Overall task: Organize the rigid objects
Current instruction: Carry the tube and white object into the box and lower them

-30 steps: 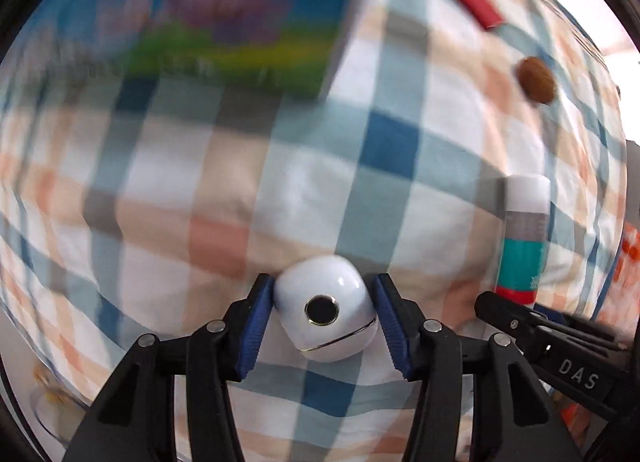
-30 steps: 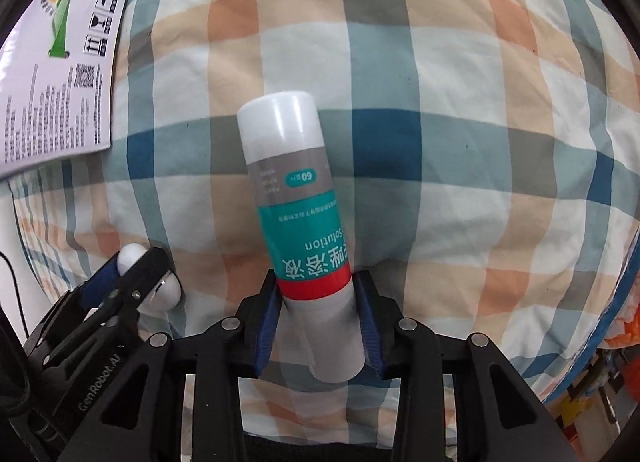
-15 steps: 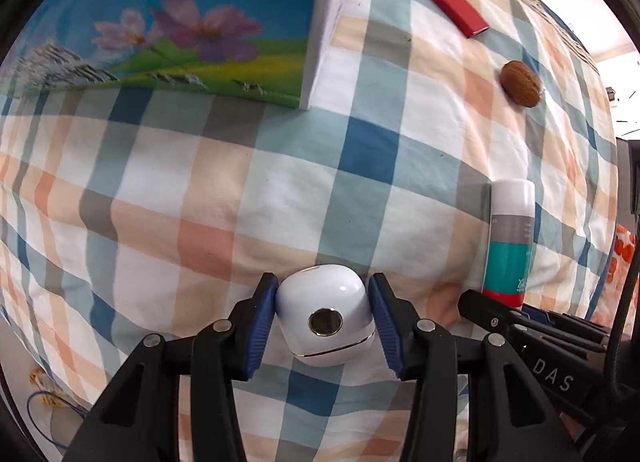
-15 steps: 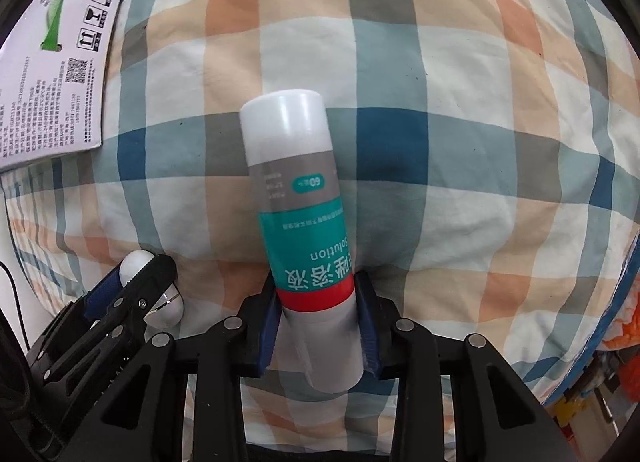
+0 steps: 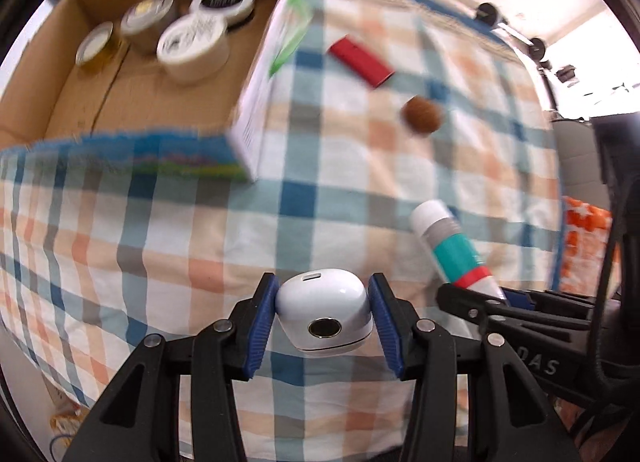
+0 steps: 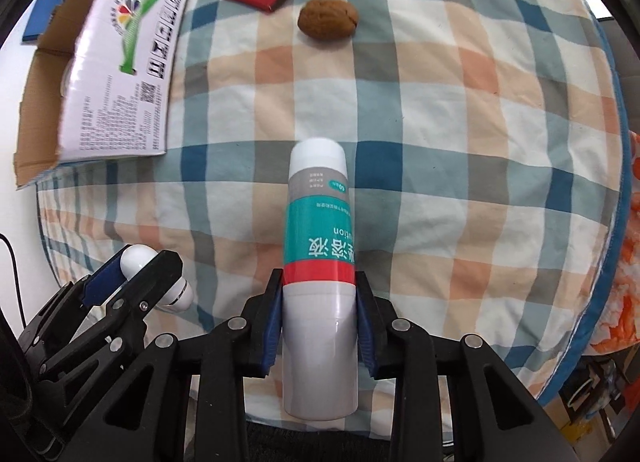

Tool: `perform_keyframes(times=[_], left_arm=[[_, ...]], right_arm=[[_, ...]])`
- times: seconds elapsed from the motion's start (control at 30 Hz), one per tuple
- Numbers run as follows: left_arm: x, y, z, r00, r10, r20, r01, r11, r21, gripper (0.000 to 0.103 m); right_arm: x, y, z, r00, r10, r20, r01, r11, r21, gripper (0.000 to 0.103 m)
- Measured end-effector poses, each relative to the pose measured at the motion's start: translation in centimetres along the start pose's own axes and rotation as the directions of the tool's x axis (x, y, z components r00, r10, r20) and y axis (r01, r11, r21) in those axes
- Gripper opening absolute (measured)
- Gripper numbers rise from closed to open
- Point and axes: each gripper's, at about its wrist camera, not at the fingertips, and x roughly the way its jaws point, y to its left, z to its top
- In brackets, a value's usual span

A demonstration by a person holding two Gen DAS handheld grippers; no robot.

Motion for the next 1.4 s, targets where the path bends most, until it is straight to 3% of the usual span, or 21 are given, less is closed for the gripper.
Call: perform_keyframes(times=[0.3, 0.43, 0.77, 1.0, 1.23, 1.4], left_arm=[[-6.4, 1.1, 2.8, 0.992, -0.070, 0.102, 0.060, 0.993, 0.100, 0.044], [-9.2, 1.9, 4.4, 0.986, -0.089, 0.142, 0.068, 0.987, 0.143, 0.044], [-15.2, 10.9, 10.4, 0.972, -0.046, 0.232, 0.006, 0.985, 0.171, 0.044], [-13.5, 19.9, 14.1, 0.982, 0.038, 0.186, -0.067, 0.986, 0.153, 0.044], [-6.5, 27.4, 17.2, 0.997, 0.076, 0.033, -0.079, 0.990, 0.114, 0.044], [-1.6, 29.7, 18.3, 0.992, 0.103, -0.072, -0.092, 0.986, 0.139, 0.044]], right_arm=[[-8.2, -0.4, -1.5, 0.992, 0.061, 0.112, -0.064, 0.998, 0.021, 0.034], [-11.2, 1.4, -2.2, 0.981, 0.102, 0.165, -0.108, 0.994, 0.027, 0.034], [-14.9, 14.4, 0.4, 0.937, 0.190, 0.294, -0.192, 0.981, -0.022, 0.034], [-11.0, 23.3, 4.4, 0.934, 0.229, 0.273, -0.229, 0.973, -0.033, 0.034], [-2.2, 30.2, 9.0, 0.958, 0.205, 0.202, -0.205, 0.979, -0.018, 0.034], [3.3, 32.2, 11.7, 0.976, 0.133, 0.170, -0.138, 0.990, 0.018, 0.034]])
